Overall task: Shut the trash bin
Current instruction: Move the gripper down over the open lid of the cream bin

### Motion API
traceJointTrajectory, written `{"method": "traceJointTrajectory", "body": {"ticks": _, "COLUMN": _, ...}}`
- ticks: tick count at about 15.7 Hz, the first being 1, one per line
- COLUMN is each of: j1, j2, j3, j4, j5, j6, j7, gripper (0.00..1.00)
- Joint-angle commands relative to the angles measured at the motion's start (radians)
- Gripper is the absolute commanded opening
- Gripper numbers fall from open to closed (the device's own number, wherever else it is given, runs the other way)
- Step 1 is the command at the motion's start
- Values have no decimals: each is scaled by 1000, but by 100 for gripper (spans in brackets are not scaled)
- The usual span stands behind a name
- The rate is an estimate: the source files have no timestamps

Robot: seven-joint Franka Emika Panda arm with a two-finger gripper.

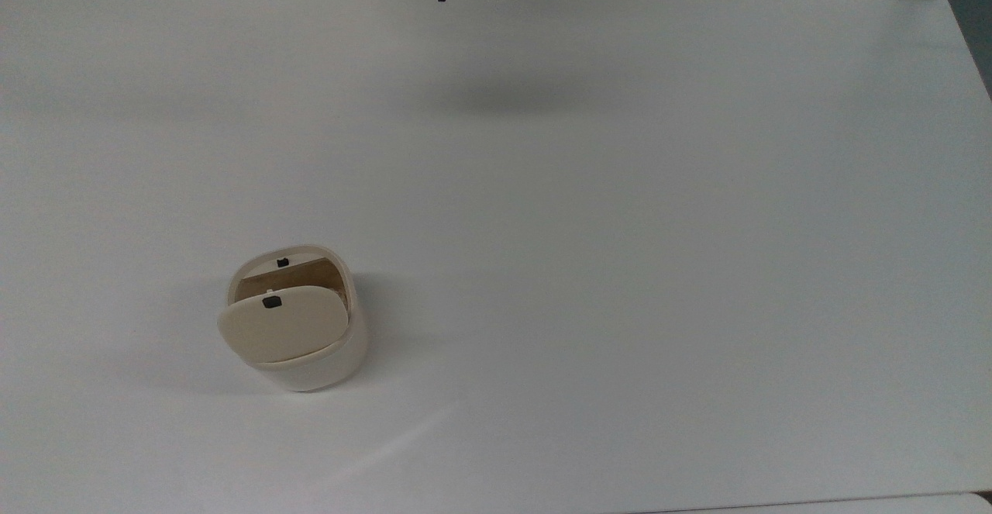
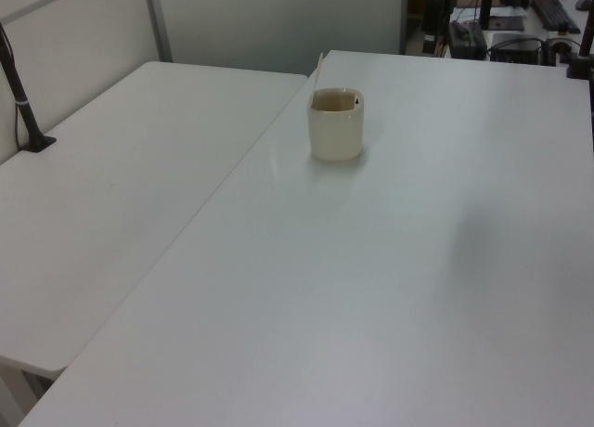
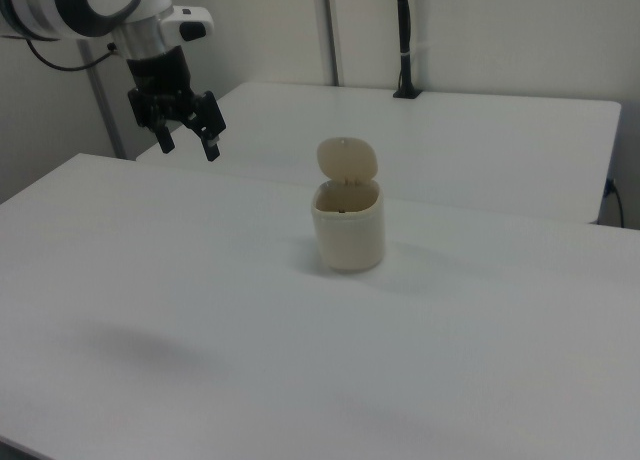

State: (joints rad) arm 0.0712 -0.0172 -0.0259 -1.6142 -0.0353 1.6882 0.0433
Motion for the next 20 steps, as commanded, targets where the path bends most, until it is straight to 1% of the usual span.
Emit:
{"method": "traceJointTrajectory", "body": {"ticks": 1, "j1": 6, "j2": 32, "j3": -2, "j4": 10, "j5": 8, "j6": 69, "j7": -3, "gripper": 70}}
{"method": "traceJointTrajectory", "body": {"ticks": 2, "j1": 3, "j2": 42, "j3": -3, "j4": 10, "j5": 8, "j6": 126, "j7": 9, "gripper": 63}}
{"method": "traceJointTrajectory", "body": {"ticks": 3, "j1": 1, "j2": 52, "j3": -5, "j4": 10, "j5": 8, "j6": 193, "j7": 39, "gripper": 52}}
{"method": "traceJointTrajectory", "body": {"ticks": 4, "j1": 1, "j2": 69, "j3": -8, "j4": 11, "j5": 6, "j6": 262, "j7": 84, "gripper": 43}}
{"method": "traceJointTrajectory", "body": {"ticks": 5, "j1": 1, "j2": 89, "j3": -8, "j4": 14, "j5": 3, "j6": 325, "j7": 149, "gripper": 36}}
{"method": "traceJointTrajectory", "body": {"ticks": 6, "j1": 1, "j2": 108, "j3": -8, "j4": 20, "j5": -1, "j6": 391, "j7": 224, "gripper": 31}}
{"method": "traceJointTrajectory", "body": {"ticks": 7, "j1": -1, "j2": 127, "j3": -8, "j4": 28, "j5": -17, "j6": 454, "j7": 290, "gripper": 28}}
{"method": "traceJointTrajectory", "body": {"ticks": 8, "j1": -2, "j2": 155, "j3": -9, "j4": 39, "j5": -34, "j6": 508, "j7": 347, "gripper": 21}}
{"method": "traceJointTrajectory", "body": {"ticks": 9, "j1": -7, "j2": 183, "j3": -11, "j4": 57, "j5": -43, "j6": 554, "j7": 403, "gripper": 17}}
{"method": "traceJointTrajectory", "body": {"ticks": 10, "j1": -7, "j2": 215, "j3": -25, "j4": 86, "j5": -46, "j6": 592, "j7": 455, "gripper": 11}}
{"method": "traceJointTrajectory", "body": {"ticks": 12, "j1": 1, "j2": 279, "j3": -64, "j4": 150, "j5": -43, "j6": 649, "j7": 564, "gripper": 5}}
{"method": "traceJointTrajectory", "body": {"ticks": 14, "j1": -2, "j2": 327, "j3": -87, "j4": 187, "j5": -25, "j6": 714, "j7": 677, "gripper": 1}}
{"method": "traceJointTrajectory", "body": {"ticks": 15, "j1": 1, "j2": 350, "j3": -100, "j4": 195, "j5": -8, "j6": 761, "j7": 731, "gripper": 1}}
{"method": "traceJointTrajectory", "body": {"ticks": 17, "j1": -2, "j2": 385, "j3": -107, "j4": 197, "j5": 37, "j6": 873, "j7": 843, "gripper": 0}}
{"method": "traceJointTrajectory", "body": {"ticks": 18, "j1": -4, "j2": 398, "j3": -118, "j4": 200, "j5": 57, "j6": 893, "j7": 859, "gripper": 0}}
{"method": "traceJointTrajectory", "body": {"ticks": 20, "j1": -4, "j2": 454, "j3": -123, "j4": 261, "j5": 129, "j6": 903, "j7": 874, "gripper": 0}}
